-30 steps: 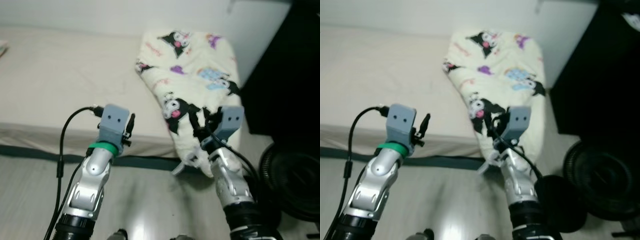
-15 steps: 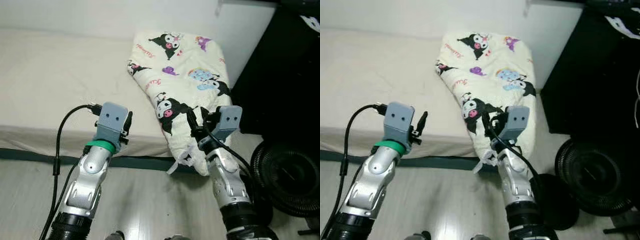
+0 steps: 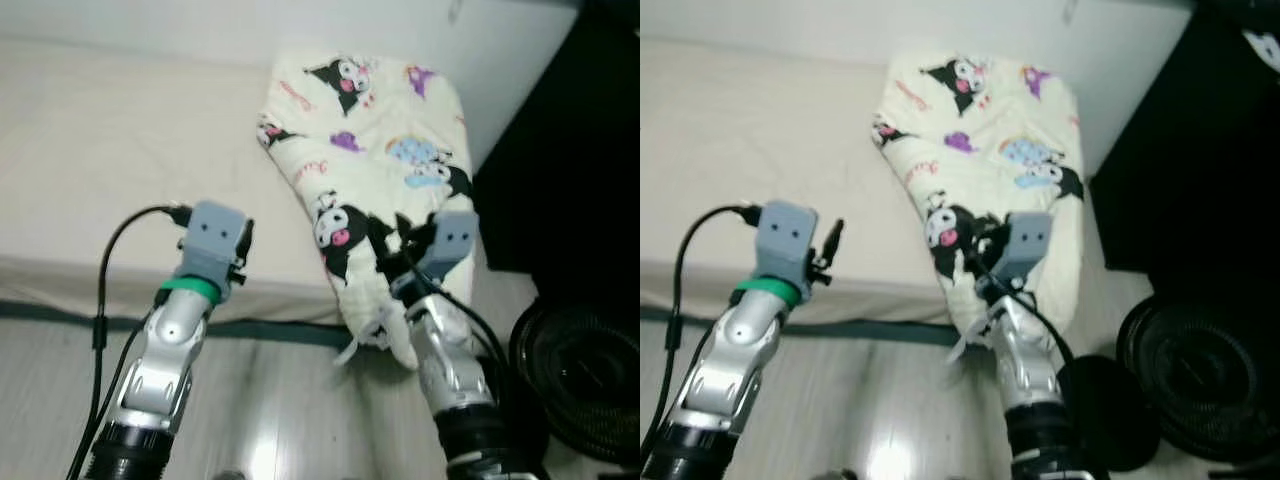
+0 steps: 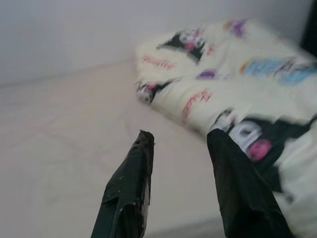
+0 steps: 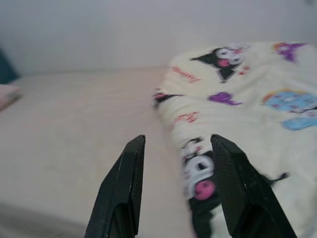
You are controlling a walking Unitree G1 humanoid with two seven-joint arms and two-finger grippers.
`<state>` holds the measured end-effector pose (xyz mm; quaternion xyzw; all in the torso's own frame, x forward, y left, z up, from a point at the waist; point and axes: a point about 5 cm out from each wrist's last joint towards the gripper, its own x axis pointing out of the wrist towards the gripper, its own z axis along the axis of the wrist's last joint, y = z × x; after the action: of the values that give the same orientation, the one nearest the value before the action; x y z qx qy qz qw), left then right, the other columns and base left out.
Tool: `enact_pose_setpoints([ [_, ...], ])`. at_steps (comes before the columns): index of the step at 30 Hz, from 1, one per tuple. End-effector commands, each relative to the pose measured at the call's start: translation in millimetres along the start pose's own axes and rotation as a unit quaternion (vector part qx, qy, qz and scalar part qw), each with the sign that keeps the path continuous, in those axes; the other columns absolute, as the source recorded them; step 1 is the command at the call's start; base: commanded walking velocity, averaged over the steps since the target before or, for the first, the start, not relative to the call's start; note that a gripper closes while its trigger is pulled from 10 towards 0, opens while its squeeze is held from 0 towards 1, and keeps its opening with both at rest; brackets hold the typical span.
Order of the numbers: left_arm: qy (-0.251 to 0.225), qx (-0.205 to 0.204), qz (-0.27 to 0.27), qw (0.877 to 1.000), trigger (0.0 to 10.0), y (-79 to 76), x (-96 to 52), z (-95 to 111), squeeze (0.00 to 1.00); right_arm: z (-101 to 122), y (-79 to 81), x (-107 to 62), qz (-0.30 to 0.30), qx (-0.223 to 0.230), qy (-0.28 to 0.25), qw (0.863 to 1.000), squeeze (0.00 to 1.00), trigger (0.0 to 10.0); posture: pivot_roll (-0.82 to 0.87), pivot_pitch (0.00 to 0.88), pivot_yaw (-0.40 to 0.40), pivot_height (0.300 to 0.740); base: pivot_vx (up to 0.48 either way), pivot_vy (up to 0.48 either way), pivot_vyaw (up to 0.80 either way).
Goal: Clean up the room
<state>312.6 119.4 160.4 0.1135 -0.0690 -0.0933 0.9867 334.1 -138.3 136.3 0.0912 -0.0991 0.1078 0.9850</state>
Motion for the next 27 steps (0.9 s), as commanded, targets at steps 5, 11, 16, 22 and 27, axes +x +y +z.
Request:
enact_pose_setpoints([
  [5,0.019,0.007,0.012,1.000,10.0,7.8,-3.0,-9.3,0.00,-3.0,7.3,0.4,0.008,0.006,0.003,1.000,0.00,10.0,0.06,0.059,0.015,0.740,0.386,0.000,0.00],
  [11,0.020,0.007,0.013,1.000,10.0,8.1,-2.5,-9.3,0.00,-2.9,7.4,0.9,0.008,0.006,0.003,1.000,0.00,10.0,0.06,0.057,0.014,0.740,0.380,0.000,0.00],
  [16,0.019,0.007,0.014,1.000,10.0,8.2,-2.2,-9.4,0.00,-3.0,7.5,1.3,0.009,0.006,0.003,1.000,0.00,10.0,0.06,0.055,0.014,0.740,0.362,0.000,0.00],
  [22,0.019,0.001,0.012,1.000,10.0,7.7,-1.7,-8.9,0.00,-2.9,7.6,1.8,0.010,0.006,0.002,1.000,0.00,10.0,0.06,0.050,0.015,0.740,0.333,0.000,0.00],
  [27,0.014,-0.006,0.003,1.000,10.0,5.8,-2.4,-7.3,0.00,-2.8,7.7,2.0,0.010,0.006,0.002,1.000,0.00,10.0,0.06,0.050,0.015,0.740,0.054,0.000,0.00],
])
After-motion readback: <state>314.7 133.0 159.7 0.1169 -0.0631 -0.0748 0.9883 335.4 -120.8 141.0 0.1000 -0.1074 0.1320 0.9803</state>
